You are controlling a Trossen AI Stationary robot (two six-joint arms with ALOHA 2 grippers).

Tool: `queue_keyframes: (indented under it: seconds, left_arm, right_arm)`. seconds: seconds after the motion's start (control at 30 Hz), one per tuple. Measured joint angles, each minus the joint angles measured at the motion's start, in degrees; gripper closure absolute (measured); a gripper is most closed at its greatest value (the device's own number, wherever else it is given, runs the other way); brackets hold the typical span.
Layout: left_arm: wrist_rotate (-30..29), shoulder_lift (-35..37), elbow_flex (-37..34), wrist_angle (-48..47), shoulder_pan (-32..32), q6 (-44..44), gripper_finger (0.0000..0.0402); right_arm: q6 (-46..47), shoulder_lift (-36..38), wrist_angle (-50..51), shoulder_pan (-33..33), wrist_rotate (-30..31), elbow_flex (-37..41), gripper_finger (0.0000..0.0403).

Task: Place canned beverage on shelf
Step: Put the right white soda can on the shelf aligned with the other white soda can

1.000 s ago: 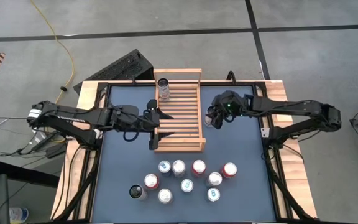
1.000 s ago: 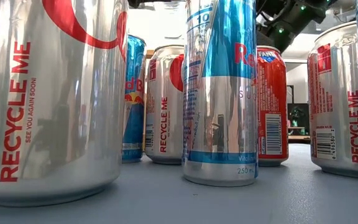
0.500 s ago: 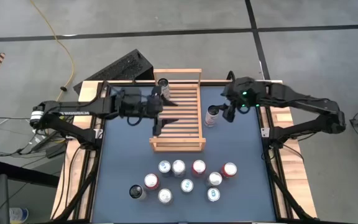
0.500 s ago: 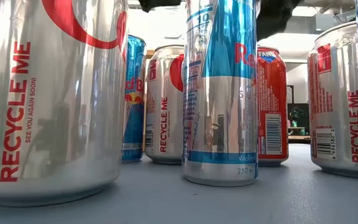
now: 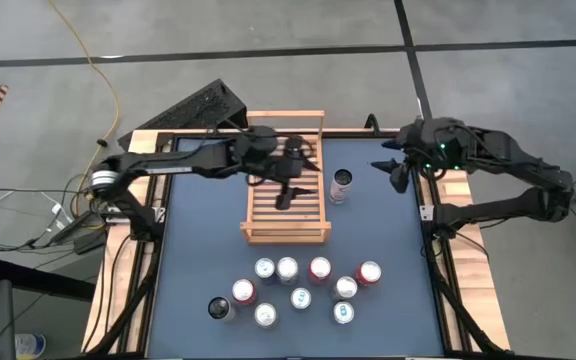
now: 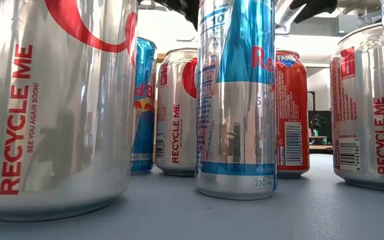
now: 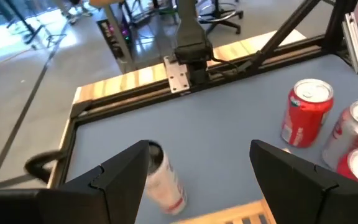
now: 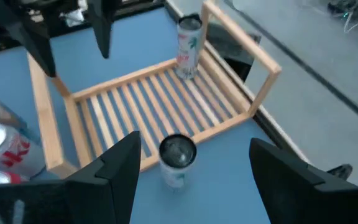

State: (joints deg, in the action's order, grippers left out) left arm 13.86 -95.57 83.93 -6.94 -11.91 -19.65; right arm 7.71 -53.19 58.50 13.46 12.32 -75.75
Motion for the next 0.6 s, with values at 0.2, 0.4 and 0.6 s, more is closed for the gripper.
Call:
queue_keyframes:
  seconds: [0.2,0.4,0.6]
  left_arm:
    - [0.43,-7.15,6.6,0.39,-0.91,-1.29,0.0134]
    - [0.12,-12.81,10.54,2.1,-1.79,-1.42,0.0134]
    - [0.01,-16.24,12.08,1.84,-3.68,-0.4,0.0134]
  right_arm:
    - [0.49,-0.05,2.88,0.01,-0.14,0.04,0.0132]
    - [0.46,-0.49,3.53,-0.01,-0.19,0.05,0.0132]
    - [0.91,-0.48,4.89,-0.01,-0.2,0.07,0.0132]
